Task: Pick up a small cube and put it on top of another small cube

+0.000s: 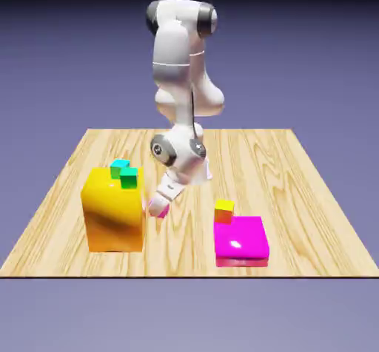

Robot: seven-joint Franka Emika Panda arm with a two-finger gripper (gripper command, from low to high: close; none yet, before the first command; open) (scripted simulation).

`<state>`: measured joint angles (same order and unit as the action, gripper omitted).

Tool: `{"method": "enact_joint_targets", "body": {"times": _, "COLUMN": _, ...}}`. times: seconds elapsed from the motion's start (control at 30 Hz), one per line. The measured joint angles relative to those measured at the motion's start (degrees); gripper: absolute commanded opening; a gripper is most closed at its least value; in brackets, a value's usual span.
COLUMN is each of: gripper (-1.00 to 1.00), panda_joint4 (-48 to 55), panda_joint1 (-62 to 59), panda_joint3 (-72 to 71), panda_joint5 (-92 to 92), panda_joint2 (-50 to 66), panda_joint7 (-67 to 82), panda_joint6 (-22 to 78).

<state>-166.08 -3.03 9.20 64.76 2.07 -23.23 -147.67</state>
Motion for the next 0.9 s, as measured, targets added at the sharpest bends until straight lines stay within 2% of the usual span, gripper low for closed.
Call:
{"method": "enact_joint_targets", "body": {"times": 0.17, "gripper": -1.0, "panda_joint4": -2.2, "panda_joint1": 0.3, "panda_joint3": -1.9, "panda_joint5": -8.0, "panda_joint2": -6.7, "panda_joint7": 6.5, "panda_joint6": 3.4}}
{"method": "enact_joint_targets", "body": {"times": 0.6, "gripper": -1.0, "panda_joint4": 19.7, "panda_joint1": 27.3, "panda_joint3": -14.0, "panda_joint5": -35.7, "panda_joint2": -10.6, "panda_joint7": 21.9, "panda_joint6": 27.7}}
{"method": "enact_joint_targets", "body": {"times": 0.67, "gripper": -1.0, "panda_joint4": 20.0, "panda_joint1": 27.7, "panda_joint3": -14.1, "panda_joint5": -36.1, "panda_joint2": -10.7, "panda_joint7": 22.2, "panda_joint6": 28.0}}
{"method": "enact_joint_targets", "body": {"times": 0.8, "gripper": -1.0, "panda_joint4": 16.5, "panda_joint1": 25.5, "panda_joint3": -11.8, "panda_joint5": -29.7, "panda_joint2": -3.7, "panda_joint7": 17.6, "panda_joint6": 18.1}}
{"method": "enact_joint_targets", "body": {"times": 0.83, "gripper": 1.0, "panda_joint4": 16.5, "panda_joint1": 25.2, "panda_joint3": -11.8, "panda_joint5": -29.6, "panda_joint2": -3.6, "panda_joint7": 17.6, "panda_joint6": 17.9}}
{"method": "enact_joint_targets", "body": {"times": 0.9, "gripper": 1.0, "panda_joint4": 16.5, "panda_joint1": 25.9, "panda_joint3": -11.8, "panda_joint5": -29.4, "panda_joint2": -3.6, "panda_joint7": 17.5, "panda_joint6": 17.9}}
